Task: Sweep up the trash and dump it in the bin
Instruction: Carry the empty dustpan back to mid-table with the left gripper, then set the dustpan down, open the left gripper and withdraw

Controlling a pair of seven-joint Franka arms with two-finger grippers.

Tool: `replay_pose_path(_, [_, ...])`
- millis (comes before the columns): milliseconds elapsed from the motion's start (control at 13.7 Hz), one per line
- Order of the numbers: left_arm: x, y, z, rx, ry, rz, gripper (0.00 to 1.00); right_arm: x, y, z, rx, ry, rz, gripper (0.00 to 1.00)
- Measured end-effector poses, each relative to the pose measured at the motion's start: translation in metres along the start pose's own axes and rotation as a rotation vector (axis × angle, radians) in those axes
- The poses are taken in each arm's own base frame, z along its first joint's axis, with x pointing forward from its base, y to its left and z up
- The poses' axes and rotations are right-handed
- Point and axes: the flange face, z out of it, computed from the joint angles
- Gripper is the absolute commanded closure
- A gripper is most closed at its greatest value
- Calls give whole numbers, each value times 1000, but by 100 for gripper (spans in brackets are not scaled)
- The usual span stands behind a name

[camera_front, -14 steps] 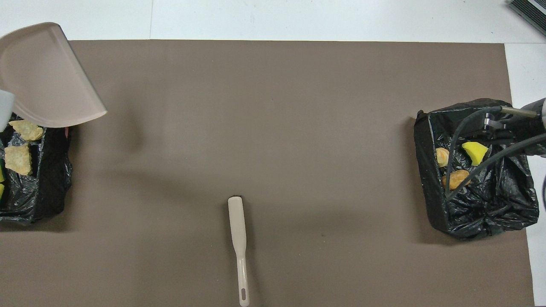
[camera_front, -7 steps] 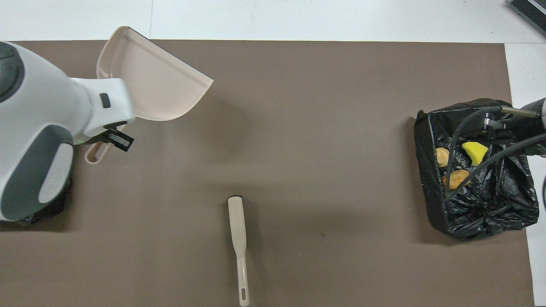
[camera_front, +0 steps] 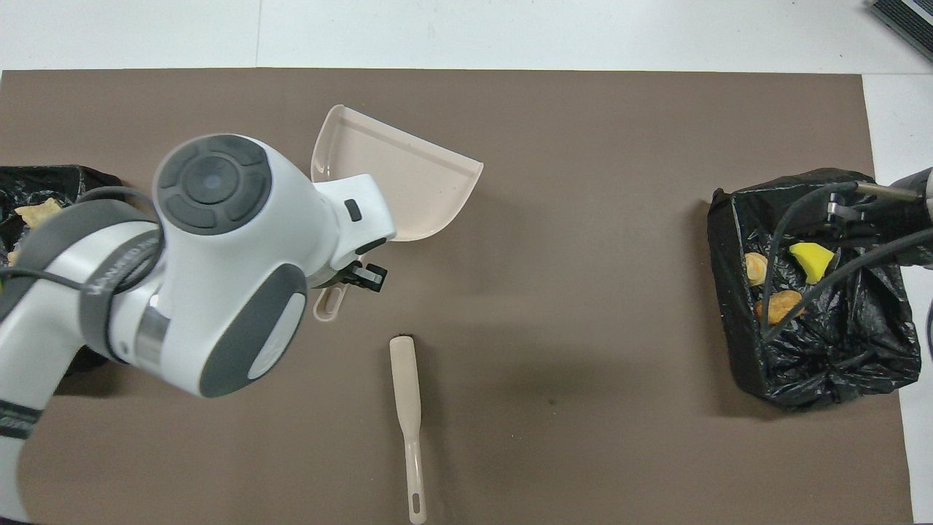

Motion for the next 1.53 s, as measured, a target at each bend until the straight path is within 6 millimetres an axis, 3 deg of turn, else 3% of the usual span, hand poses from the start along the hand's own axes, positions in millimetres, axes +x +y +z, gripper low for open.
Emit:
replay_pose_path(146, [17,19,45,-19,2,-30,100,0,0,0,0,0,0,0])
replay_pose_path(292, [25,26,71,-28,-5,-56,100,0,0,0,0,0,0,0])
replay_pose_path(729, [34,37,91,-62,17,-199,100,0,0,0,0,0,0,0])
replay_pose_path(1021, [33,53,123,-56,-36,-260,100,0,0,0,0,0,0,0])
replay_pose_path(1167, [33,56,128,-54,-43,-268,98,0,0,0,0,0,0,0])
replay_pose_path(1240, [33,56,127,-54,-42,-269,29,0,0,0,0,0,0,0])
replay_pose_path(1385, [34,54,126,-54,-40,-271,0,0,0,0,0,0,0,0])
replay_pose_path(1531, [36,50,117,-55,-26,-284,0,0,0,0,0,0,0,0])
